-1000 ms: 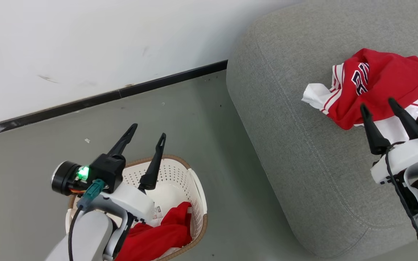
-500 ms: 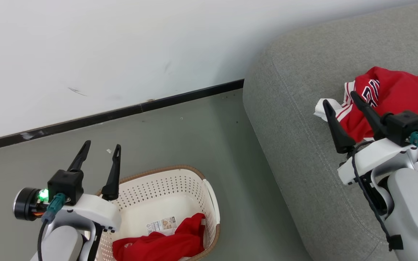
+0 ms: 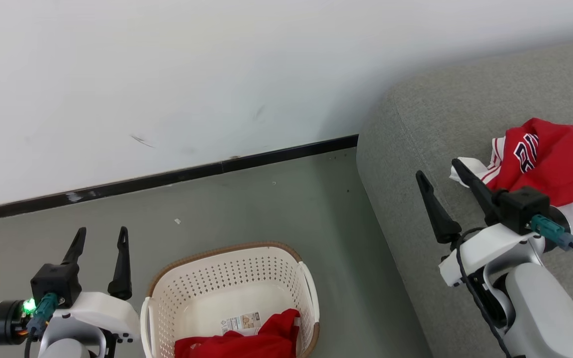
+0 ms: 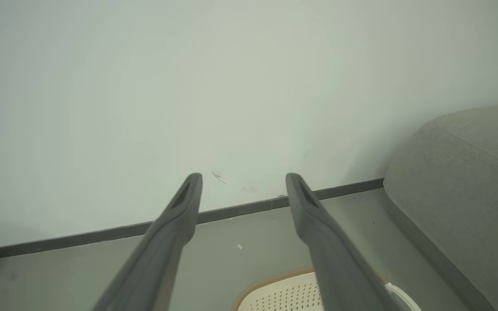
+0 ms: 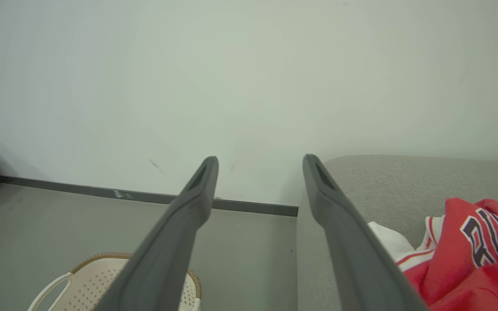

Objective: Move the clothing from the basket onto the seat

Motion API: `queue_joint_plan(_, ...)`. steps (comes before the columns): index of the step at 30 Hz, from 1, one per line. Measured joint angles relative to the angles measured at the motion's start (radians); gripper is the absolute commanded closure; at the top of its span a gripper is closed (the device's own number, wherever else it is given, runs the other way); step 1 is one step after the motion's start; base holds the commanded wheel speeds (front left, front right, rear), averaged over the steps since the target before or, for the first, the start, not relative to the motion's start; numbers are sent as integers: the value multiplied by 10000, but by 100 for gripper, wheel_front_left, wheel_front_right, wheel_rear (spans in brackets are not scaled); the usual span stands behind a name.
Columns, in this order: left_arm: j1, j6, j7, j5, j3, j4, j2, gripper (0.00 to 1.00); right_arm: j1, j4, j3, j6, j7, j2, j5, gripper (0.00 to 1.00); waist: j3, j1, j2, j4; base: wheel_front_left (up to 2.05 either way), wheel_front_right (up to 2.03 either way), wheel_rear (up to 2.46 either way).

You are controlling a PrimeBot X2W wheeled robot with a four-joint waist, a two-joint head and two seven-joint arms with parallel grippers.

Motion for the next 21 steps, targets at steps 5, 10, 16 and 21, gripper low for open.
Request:
queue_joint_plan(5,317,113,-12,-196,253,50,-23,0,427,-213,-119,0,0,217,-161,0,-240,0,0,207,0,0,0)
queue_joint_plan(10,614,213,-100,-295,506,65,-56,0,882,-384,-295,0,0,332,-307,0,-470,0,0,391,0,0,0)
queue_joint_plan(16,1054,303,-104,-332,539,61,-134,0,1570,-654,-439,-2,0,552,-514,0,-759,0,0,612,0,0,0)
queue_joint_plan(21,1219,336,-146,-332,571,4,-199,0,2109,-863,-575,-2,0,642,-516,0,-927,0,0,751,0,0,0)
